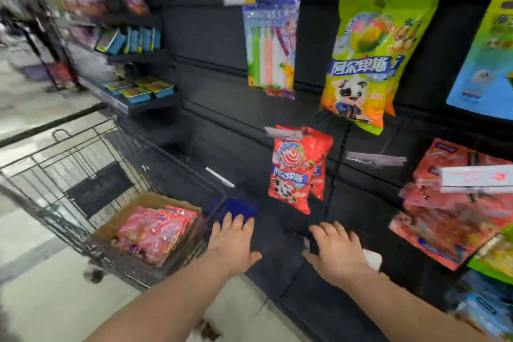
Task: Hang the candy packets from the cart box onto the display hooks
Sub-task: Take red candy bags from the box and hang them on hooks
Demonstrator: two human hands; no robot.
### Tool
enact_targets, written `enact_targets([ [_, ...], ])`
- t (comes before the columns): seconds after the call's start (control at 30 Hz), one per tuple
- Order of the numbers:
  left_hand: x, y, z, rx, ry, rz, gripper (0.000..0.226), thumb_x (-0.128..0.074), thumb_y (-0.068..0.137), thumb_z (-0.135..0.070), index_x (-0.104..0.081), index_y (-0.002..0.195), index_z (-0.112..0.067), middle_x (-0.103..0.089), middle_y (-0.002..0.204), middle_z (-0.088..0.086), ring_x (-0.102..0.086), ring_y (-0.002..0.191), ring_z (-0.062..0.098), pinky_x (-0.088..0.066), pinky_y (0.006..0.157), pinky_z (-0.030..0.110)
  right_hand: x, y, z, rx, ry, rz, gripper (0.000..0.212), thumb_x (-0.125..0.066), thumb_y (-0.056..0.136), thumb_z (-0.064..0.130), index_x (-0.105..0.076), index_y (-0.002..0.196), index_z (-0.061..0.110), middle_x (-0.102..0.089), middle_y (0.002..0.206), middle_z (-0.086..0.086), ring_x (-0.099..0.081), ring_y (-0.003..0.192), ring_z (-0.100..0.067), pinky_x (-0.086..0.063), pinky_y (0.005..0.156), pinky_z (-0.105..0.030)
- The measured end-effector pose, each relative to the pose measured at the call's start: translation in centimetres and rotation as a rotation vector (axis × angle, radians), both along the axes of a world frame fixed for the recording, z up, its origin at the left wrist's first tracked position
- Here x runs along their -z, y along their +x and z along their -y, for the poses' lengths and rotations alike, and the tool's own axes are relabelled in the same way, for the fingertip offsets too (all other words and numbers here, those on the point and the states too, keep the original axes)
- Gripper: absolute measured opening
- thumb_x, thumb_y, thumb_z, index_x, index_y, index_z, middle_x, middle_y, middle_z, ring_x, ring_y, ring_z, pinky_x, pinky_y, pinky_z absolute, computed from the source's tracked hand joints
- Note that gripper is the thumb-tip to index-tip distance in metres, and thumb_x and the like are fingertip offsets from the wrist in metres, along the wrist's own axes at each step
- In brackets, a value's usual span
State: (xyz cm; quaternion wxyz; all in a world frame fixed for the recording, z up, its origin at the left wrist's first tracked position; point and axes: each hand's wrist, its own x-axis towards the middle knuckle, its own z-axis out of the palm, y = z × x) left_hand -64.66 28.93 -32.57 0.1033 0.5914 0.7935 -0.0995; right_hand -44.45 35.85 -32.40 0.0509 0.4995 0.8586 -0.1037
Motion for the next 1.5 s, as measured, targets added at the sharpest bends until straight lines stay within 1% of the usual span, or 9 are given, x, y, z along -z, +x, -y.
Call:
enact_targets([
  [0.13,0.0,-5.8,5.3,-0.065,0.031,0.007,0.085,-0.047,0.09,-0.057,-0.007,0.154,-0.019,-0.011,0.162,0.006,-0.002,0.149,0.032,-0.011,0.12,0.049,-0.1,-6.4,3.6,-0.069,-0.039,0.032,0.063,-0.045,0.094,0.046,-0.021,0.149,0.026,-0.02,0.157,0.002,-0.011,0.147,-0.027,-0.016,0.116,-0.048],
  [0.23,-0.4,-10.7,9.9,-0.129,0.031,0.002,0.085,-0.048,0.09,-0.056,-0.008,0.154,-0.018,-0.012,0.161,0.011,-0.007,0.148,0.035,-0.013,0.118,0.05,-0.4,-12.1,6.5,-0.145,-0.055,0.036,0.063,-0.045,0.095,0.044,-0.019,0.15,0.025,-0.019,0.157,0.001,-0.009,0.148,-0.028,-0.014,0.117,-0.049],
  [0.47,0.3,-21.8,20.1,-0.238,0.006,-0.014,0.084,-0.045,0.091,-0.058,-0.006,0.155,-0.019,-0.01,0.162,0.01,-0.003,0.149,0.034,-0.01,0.119,0.051,0.4,-24.4,13.3,-0.265,-0.094,0.016,0.062,-0.046,0.095,0.042,-0.021,0.15,0.026,-0.02,0.157,0.002,-0.008,0.148,-0.027,-0.011,0.118,-0.05],
  [0.67,0.8,-27.5,23.7,-0.279,0.022,-0.002,0.083,-0.044,0.092,-0.058,-0.004,0.155,-0.019,-0.009,0.162,0.009,-0.003,0.149,0.033,-0.014,0.118,0.051,1.2,-30.3,16.6,-0.295,-0.105,0.048,0.063,-0.049,0.094,0.041,-0.023,0.149,0.025,-0.025,0.155,-0.001,-0.012,0.147,-0.028,-0.012,0.117,-0.051],
  [0.9,2.6,-30.2,21.7,-0.263,-0.01,0.019,0.084,-0.042,0.092,-0.059,-0.004,0.155,-0.019,-0.01,0.162,0.01,-0.004,0.149,0.032,-0.011,0.118,0.05,2.2,-33.6,13.8,-0.274,-0.141,0.102,0.064,-0.05,0.093,0.042,-0.023,0.149,0.027,-0.025,0.155,0.0,-0.013,0.147,-0.027,-0.012,0.118,-0.051],
  [1.1,3.6,-34.6,18.4,-0.319,-0.048,0.026,0.083,-0.043,0.092,-0.06,-0.006,0.155,-0.02,-0.01,0.162,0.007,-0.006,0.149,0.031,-0.012,0.12,0.049,4.7,-38.3,8.9,-0.3,-0.172,0.138,0.064,-0.051,0.09,0.044,-0.027,0.146,0.025,-0.033,0.15,-0.003,-0.025,0.141,-0.027,-0.023,0.115,-0.048],
  [1.2,4.0,-37.0,15.6,-0.334,-0.091,0.025,0.083,-0.041,0.092,-0.059,-0.007,0.155,-0.018,-0.01,0.162,0.007,-0.006,0.149,0.031,-0.014,0.119,0.049,5.8,-40.3,6.3,-0.319,-0.229,0.111,0.059,-0.051,0.09,0.04,-0.028,0.144,0.028,-0.033,0.15,-0.003,-0.026,0.141,-0.026,-0.022,0.115,-0.048],
  [1.33,4.9,-38.8,10.6,-0.333,-0.11,0.029,0.081,-0.043,0.091,-0.058,-0.01,0.154,-0.019,-0.017,0.16,0.007,-0.01,0.148,0.03,-0.018,0.118,0.045,6.8,-41.9,2.1,-0.318,-0.272,0.113,0.064,-0.047,0.091,0.04,-0.019,0.147,0.024,-0.028,0.153,-0.008,-0.026,0.14,-0.029,-0.024,0.114,-0.048],
  [1.5,6.6,-39.7,5.7,-0.326,-0.16,0.067,0.08,-0.042,0.091,-0.058,-0.012,0.154,-0.02,-0.017,0.16,0.009,-0.01,0.148,0.031,-0.015,0.119,0.048,8.3,-43.0,-2.5,-0.314,-0.339,0.138,0.053,-0.048,0.091,0.039,-0.032,0.14,0.026,-0.036,0.148,-0.005,-0.029,0.138,-0.027,-0.024,0.113,-0.051],
])
